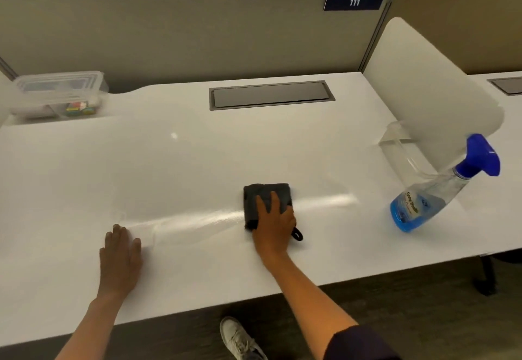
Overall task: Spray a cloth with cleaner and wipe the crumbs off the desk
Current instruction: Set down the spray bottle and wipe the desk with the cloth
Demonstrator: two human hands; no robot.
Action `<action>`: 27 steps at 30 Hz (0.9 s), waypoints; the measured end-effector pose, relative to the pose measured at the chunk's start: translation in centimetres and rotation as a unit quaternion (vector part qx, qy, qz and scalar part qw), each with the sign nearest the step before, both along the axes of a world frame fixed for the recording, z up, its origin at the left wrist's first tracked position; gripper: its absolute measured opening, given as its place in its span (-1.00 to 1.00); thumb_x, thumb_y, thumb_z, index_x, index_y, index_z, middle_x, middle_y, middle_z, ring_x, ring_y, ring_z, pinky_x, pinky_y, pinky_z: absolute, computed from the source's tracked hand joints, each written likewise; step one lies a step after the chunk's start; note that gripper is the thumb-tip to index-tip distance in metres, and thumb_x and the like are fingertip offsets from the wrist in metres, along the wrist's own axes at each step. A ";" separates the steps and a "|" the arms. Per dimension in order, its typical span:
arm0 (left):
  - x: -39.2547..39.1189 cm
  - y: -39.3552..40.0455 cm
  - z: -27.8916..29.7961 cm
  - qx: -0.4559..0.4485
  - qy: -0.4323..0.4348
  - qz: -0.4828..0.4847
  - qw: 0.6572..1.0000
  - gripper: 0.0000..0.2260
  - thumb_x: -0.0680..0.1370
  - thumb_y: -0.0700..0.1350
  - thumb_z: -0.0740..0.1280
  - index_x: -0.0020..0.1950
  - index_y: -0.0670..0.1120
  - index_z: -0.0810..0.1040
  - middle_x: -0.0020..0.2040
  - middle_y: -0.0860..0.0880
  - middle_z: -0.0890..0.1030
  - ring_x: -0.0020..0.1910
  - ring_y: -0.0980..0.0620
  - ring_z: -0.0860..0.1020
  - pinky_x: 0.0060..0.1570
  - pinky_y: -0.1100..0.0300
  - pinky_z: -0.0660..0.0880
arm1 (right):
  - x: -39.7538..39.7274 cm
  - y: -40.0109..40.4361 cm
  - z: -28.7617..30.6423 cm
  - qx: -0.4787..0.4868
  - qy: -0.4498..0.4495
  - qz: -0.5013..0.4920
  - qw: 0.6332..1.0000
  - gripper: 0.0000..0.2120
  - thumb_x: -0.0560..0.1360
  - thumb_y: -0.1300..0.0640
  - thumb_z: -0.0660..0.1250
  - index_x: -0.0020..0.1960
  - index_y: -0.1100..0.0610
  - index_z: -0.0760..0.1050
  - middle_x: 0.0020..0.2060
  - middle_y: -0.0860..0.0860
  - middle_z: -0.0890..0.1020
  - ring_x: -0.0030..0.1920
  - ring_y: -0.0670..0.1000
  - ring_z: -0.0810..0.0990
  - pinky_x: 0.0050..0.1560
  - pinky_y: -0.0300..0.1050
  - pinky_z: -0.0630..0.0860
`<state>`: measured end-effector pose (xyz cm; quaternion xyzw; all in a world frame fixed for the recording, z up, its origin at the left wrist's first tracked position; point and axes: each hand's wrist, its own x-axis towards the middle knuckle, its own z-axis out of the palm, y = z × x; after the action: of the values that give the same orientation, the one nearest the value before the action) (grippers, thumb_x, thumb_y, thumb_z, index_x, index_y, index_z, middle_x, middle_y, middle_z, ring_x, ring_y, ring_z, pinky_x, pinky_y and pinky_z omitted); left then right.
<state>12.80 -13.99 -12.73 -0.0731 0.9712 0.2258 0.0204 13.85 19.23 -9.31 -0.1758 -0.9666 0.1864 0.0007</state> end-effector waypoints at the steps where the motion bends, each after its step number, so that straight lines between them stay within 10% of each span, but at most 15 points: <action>1: 0.1 -0.1 -0.1 0.007 -0.002 0.007 1.000 -0.55 0.66 -0.04 0.03 0.44 -0.31 0.24 0.55 -0.28 0.16 0.53 -0.28 0.11 0.43 -0.23 0.10 | 0.4 -2.0 -0.1 -0.012 -0.006 0.033 0.999 -0.30 0.52 0.16 0.32 0.52 -0.17 0.07 0.57 0.03 0.02 0.44 0.33 0.13 0.41 0.27 0.15; 14: 1.1 -0.6 0.7 0.062 -0.022 0.058 0.996 -0.50 0.66 -0.03 0.02 0.55 -0.22 0.08 0.60 -0.15 0.04 0.58 -0.11 -0.04 0.52 -0.14 -0.07 | 5.6 -9.5 -1.3 -0.053 -0.041 0.279 0.958 -0.23 0.47 0.20 0.38 0.48 -0.15 0.01 0.57 0.05 -0.04 0.46 0.42 0.02 0.44 0.35 0.03; 27: -0.9 2.0 2.1 0.045 0.028 0.001 0.999 -0.48 0.62 0.13 -0.03 0.27 -0.28 0.37 0.39 -0.23 0.33 0.39 -0.16 0.25 0.26 -0.29 0.25 | 2.6 5.0 -1.1 0.025 -0.018 0.038 0.999 -0.26 0.51 0.16 0.33 0.52 -0.21 0.02 0.57 0.01 0.04 0.42 0.25 0.21 0.39 0.16 0.25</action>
<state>11.85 -12.04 -10.66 -0.0671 0.9603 0.2708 -0.0042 16.43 24.24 -10.41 -0.1419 -0.9769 0.1586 -0.0193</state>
